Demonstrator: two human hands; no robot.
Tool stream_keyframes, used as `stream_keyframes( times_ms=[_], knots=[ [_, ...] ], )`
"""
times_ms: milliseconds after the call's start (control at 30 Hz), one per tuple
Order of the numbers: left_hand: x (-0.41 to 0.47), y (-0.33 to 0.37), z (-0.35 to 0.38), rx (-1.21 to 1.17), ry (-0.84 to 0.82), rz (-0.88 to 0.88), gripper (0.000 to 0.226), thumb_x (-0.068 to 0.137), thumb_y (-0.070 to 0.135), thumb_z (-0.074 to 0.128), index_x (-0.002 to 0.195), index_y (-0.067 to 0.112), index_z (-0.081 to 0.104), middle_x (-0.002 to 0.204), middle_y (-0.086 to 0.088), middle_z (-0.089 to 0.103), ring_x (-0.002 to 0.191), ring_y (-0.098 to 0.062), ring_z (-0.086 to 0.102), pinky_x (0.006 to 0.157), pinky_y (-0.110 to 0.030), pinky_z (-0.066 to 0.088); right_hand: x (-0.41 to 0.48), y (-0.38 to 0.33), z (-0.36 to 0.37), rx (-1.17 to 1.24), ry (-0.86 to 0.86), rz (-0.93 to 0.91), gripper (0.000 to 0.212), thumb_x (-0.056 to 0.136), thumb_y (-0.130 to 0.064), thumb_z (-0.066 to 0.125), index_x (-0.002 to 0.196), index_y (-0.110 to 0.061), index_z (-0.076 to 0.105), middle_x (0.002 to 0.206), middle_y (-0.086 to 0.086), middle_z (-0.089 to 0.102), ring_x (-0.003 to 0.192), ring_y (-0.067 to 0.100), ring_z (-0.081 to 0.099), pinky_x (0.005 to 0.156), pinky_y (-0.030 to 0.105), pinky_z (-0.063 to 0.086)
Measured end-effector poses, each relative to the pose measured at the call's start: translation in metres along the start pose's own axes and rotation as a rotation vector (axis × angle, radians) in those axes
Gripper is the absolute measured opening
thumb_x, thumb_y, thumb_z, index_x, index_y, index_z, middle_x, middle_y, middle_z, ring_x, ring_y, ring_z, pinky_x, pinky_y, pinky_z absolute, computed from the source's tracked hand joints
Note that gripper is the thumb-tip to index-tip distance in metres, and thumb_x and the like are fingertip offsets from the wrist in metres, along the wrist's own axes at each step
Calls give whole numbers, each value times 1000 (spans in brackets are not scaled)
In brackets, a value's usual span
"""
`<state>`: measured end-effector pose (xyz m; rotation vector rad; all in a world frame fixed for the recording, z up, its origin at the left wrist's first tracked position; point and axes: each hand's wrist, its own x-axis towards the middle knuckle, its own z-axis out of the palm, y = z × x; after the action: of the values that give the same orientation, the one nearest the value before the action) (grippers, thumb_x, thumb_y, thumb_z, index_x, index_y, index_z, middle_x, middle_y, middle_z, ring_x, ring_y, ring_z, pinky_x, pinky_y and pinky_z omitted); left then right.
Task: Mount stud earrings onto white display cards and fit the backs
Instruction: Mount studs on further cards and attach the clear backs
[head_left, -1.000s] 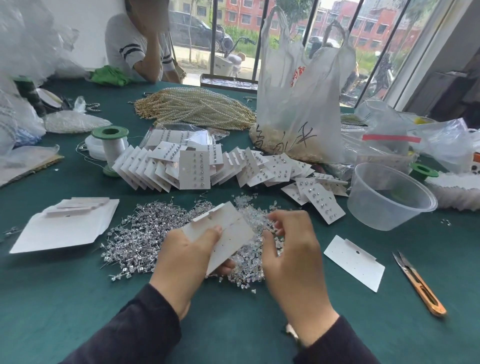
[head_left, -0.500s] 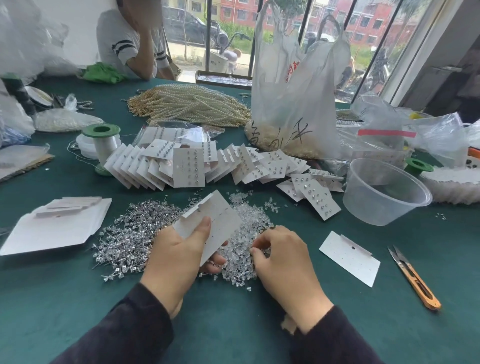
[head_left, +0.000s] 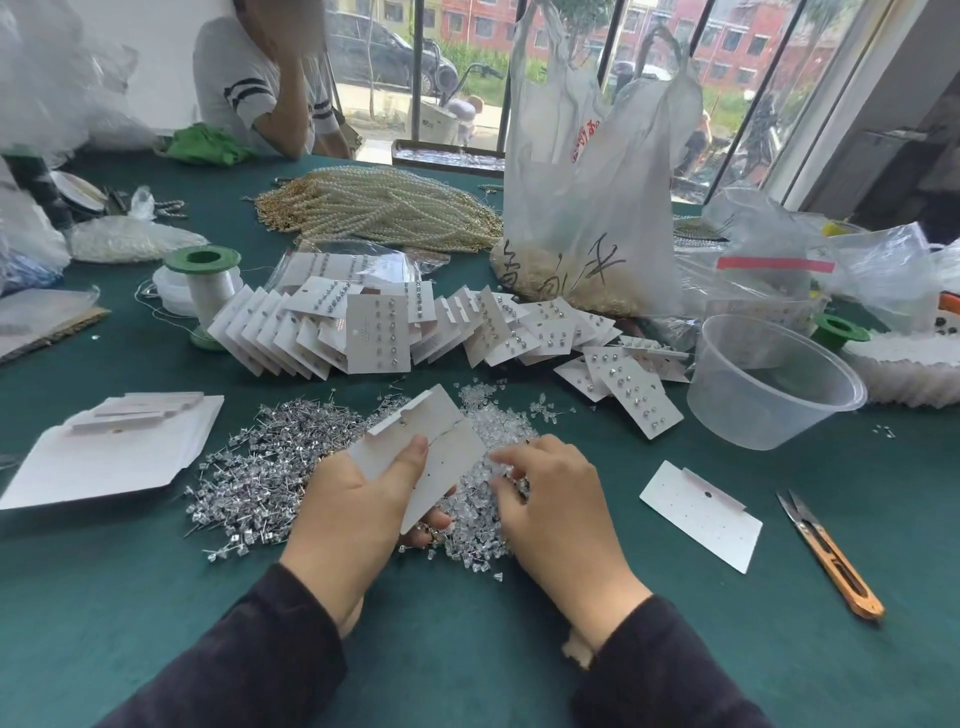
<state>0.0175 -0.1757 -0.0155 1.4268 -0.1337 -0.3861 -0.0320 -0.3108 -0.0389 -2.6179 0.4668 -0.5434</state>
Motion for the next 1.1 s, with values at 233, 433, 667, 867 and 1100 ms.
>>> stream_keyframes(
  times_ms=[233, 433, 667, 867, 1100],
  knots=[
    [2, -1, -1, 17, 17, 13, 14, 89, 13, 54, 78, 10, 62, 54, -8, 67, 39, -18, 59, 35, -19, 46, -1, -2, 5, -70, 28, -71, 8, 83, -14, 56, 84, -14, 64, 86, 1, 59, 86, 22, 52, 78, 31, 34],
    [2, -1, -2, 6, 19, 4, 15, 89, 12, 54, 78, 8, 62, 54, -11, 67, 38, -17, 58, 35, -19, 45, -2, -3, -3, 137, 62, -34, 12, 81, -10, 59, 74, -18, 53, 75, -5, 53, 73, 11, 48, 71, 16, 36],
    [1, -2, -1, 13, 15, -2, 13, 88, 10, 55, 77, 11, 61, 51, -6, 66, 38, -17, 59, 35, -18, 45, -5, -5, -15, 423, 96, 124, 17, 74, -8, 64, 63, -20, 58, 55, -7, 57, 53, 2, 51, 50, 11, 37],
    [0, -2, 0, 15, 5, -11, 13, 88, 10, 55, 77, 9, 61, 49, -6, 65, 37, -16, 58, 35, -18, 45, -5, -5, -18, 527, 90, 139, 18, 76, -7, 64, 69, -23, 63, 58, -6, 59, 53, 1, 50, 52, 12, 39],
    [-1, -4, 2, 41, -16, -3, 9, 88, 9, 55, 82, 4, 60, 55, -11, 65, 37, -17, 58, 35, -18, 45, -11, -13, -18, 656, 93, 102, 19, 78, -4, 65, 73, -22, 68, 62, -6, 64, 54, 2, 52, 54, 14, 40]
  ],
)
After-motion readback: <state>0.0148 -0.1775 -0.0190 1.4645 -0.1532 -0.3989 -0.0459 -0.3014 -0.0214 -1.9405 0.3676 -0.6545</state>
